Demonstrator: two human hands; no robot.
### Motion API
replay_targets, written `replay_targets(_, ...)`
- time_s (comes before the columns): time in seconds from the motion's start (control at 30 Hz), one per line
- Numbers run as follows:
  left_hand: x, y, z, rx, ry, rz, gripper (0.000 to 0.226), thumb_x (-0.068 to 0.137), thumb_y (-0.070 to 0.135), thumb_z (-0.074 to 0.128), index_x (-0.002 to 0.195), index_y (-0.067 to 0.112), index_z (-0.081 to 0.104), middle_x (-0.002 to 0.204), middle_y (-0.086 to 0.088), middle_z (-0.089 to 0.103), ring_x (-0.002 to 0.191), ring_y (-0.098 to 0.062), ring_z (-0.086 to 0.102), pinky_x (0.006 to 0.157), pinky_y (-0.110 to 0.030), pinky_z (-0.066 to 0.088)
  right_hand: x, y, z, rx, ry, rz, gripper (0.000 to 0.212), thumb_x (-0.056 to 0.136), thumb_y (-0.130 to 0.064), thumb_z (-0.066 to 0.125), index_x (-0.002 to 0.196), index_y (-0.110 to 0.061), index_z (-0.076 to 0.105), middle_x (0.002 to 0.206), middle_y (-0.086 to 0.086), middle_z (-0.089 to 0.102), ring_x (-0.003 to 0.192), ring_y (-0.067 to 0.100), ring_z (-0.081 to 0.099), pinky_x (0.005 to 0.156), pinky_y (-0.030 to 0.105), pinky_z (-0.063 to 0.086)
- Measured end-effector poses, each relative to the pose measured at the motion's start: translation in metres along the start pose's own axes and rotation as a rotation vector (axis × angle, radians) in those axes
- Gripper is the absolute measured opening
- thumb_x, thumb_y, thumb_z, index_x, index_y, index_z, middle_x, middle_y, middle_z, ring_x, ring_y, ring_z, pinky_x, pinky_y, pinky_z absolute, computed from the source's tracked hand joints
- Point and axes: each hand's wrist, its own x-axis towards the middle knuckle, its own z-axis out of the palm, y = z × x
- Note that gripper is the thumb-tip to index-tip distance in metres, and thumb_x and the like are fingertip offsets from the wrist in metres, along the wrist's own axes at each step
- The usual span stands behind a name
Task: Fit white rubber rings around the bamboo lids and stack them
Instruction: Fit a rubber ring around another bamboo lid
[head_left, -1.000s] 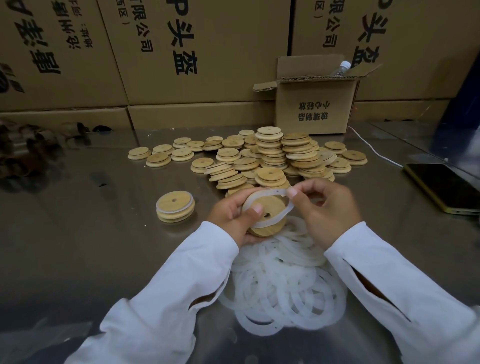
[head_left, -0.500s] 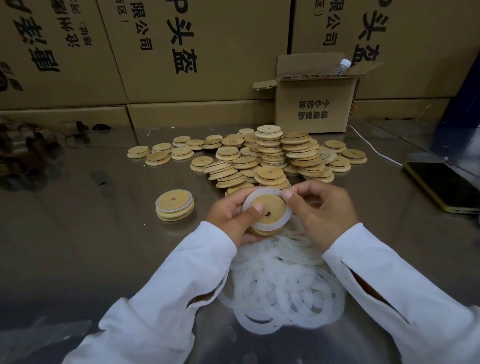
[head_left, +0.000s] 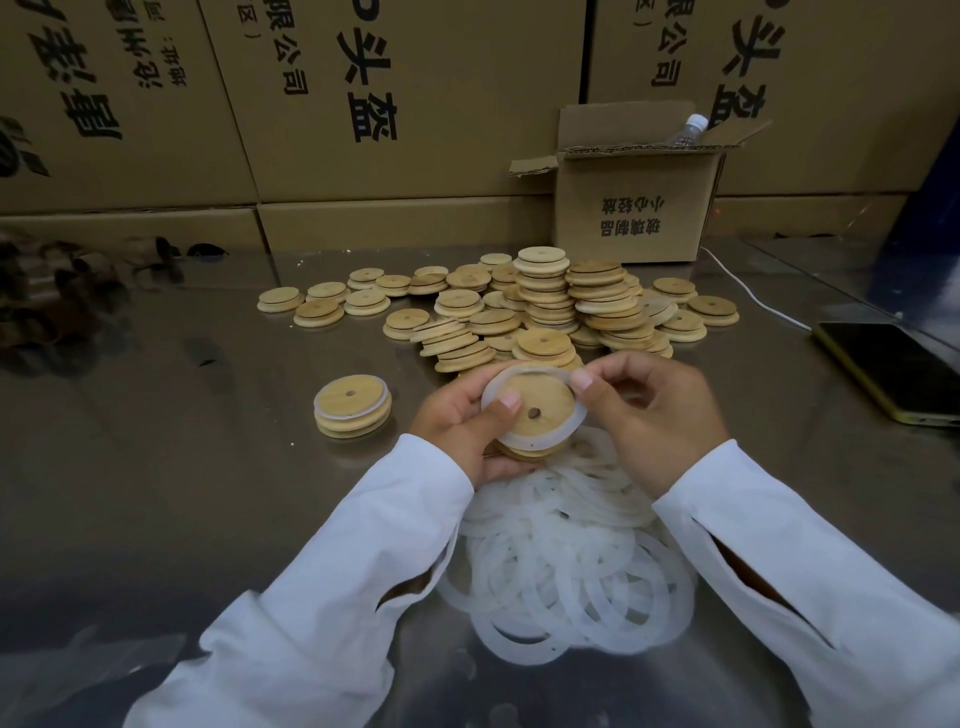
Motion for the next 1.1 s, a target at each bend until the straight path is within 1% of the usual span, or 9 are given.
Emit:
replay_targets(0.07, 0.0000, 0.0005, -0.0004, 0.004, -0.019, -0.003, 0.031, 0.089, 0.006, 0.050, 0.088, 0.029, 0.071, 0.097, -0.006, 0.069, 0.094, -0.028, 0.065, 0.064, -0.034, 0.057, 0.0002, -0.0009, -0.0008, 0.004, 0.006, 0.008, 0.010, 0.083, -0.019, 0.065, 0.073, -0.019, 0.066, 0.072, -0.009, 0.064, 0.070, 0.005, 0.057, 0.067, 0.011, 0.044)
replay_targets(0.2, -0.0003, 0.0011, -0.0011, 0.035, -0.042, -0.005, 0.026, 0.090, 0.006, 0.049, 0.100, 0.023, 0.066, 0.101, -0.009, 0.067, 0.094, -0.028, 0.065, 0.067, -0.036, 0.058, 0.0001, -0.0008, -0.0017, 0.014, 0.005, 0.031, 0.012, 0.083, -0.019, 0.065, 0.071, -0.019, 0.066, 0.070, -0.008, 0.064, 0.068, 0.003, 0.056, 0.067, 0.014, 0.044)
replay_targets(0.33, -0.0008, 0.0022, -0.0011, 0.048, -0.018, -0.001, 0.026, 0.091, 0.006, 0.048, 0.109, 0.018, 0.062, 0.110, -0.017, 0.064, 0.101, -0.035, 0.063, 0.073, -0.041, 0.058, 0.0001, -0.0006, -0.0012, 0.035, -0.013, 0.021, 0.014, 0.082, -0.018, 0.065, 0.068, -0.021, 0.065, 0.066, -0.013, 0.063, 0.063, -0.004, 0.055, 0.063, 0.007, 0.044)
replay_targets(0.5, -0.0011, 0.0021, 0.0003, 0.011, -0.011, -0.019, 0.026, 0.091, 0.006, 0.048, 0.108, 0.019, 0.062, 0.114, -0.018, 0.063, 0.103, -0.037, 0.062, 0.075, -0.043, 0.057, -0.0013, -0.0017, 0.0009, 0.075, -0.007, 0.015, 0.016, 0.082, -0.015, 0.065, 0.068, -0.021, 0.065, 0.066, -0.010, 0.063, 0.062, -0.002, 0.054, 0.061, 0.007, 0.045)
replay_targets(0.7, -0.0003, 0.0028, 0.0040, -0.057, 0.053, -0.003, 0.023, 0.091, 0.006, 0.048, 0.108, 0.015, 0.061, 0.110, -0.017, 0.063, 0.098, -0.033, 0.063, 0.072, -0.041, 0.058, -0.0061, 0.0000, 0.0045, 0.098, 0.040, 0.024, 0.007, 0.075, -0.022, 0.069, 0.079, -0.023, 0.063, 0.069, -0.003, 0.061, 0.064, 0.000, 0.055, 0.064, 0.012, 0.046)
replay_targets(0.83, -0.0020, 0.0043, 0.0045, -0.138, 0.002, 0.037, 0.029, 0.075, 0.009, 0.057, 0.104, 0.015, 0.061, 0.102, -0.009, 0.064, 0.091, -0.025, 0.065, 0.065, -0.037, 0.058, -0.0071, 0.0007, 0.0075, 0.095, 0.072, 0.037, 0.009, 0.076, -0.019, 0.069, 0.070, -0.021, 0.063, 0.068, -0.005, 0.065, 0.073, 0.018, 0.064, 0.070, 0.027, 0.052)
replay_targets(0.9, -0.0029, 0.0040, 0.0042, -0.156, -0.023, 0.052, 0.037, 0.068, 0.009, 0.059, 0.105, 0.013, 0.061, 0.100, -0.008, 0.064, 0.088, -0.023, 0.066, 0.066, -0.037, 0.058, -0.0071, 0.0011, 0.0065, 0.087, 0.096, 0.027, 0.012, 0.077, -0.019, 0.068, 0.066, -0.023, 0.064, 0.066, -0.006, 0.066, 0.073, 0.018, 0.066, 0.072, 0.030, 0.053)
replay_targets(1.03, -0.0008, 0.0011, 0.0016, -0.031, -0.001, 0.054, 0.040, 0.069, -0.004, 0.068, 0.105, 0.011, 0.062, 0.106, -0.017, 0.065, 0.101, -0.033, 0.063, 0.082, -0.044, 0.055, -0.0077, 0.0013, 0.0040, 0.013, 0.095, -0.029, 0.010, 0.078, -0.021, 0.067, 0.069, -0.022, 0.065, 0.067, -0.009, 0.066, 0.071, 0.007, 0.063, 0.073, 0.025, 0.052)
replay_targets(1.1, 0.0001, -0.0002, -0.0005, 0.082, 0.029, 0.078, 0.037, 0.066, 0.002, 0.075, 0.099, 0.013, 0.066, 0.102, -0.017, 0.068, 0.098, -0.031, 0.064, 0.084, -0.041, 0.054, -0.0087, 0.0007, 0.0038, -0.054, 0.086, -0.089, 0.009, 0.079, -0.022, 0.067, 0.071, -0.022, 0.065, 0.069, -0.011, 0.066, 0.071, 0.003, 0.061, 0.071, 0.017, 0.049)
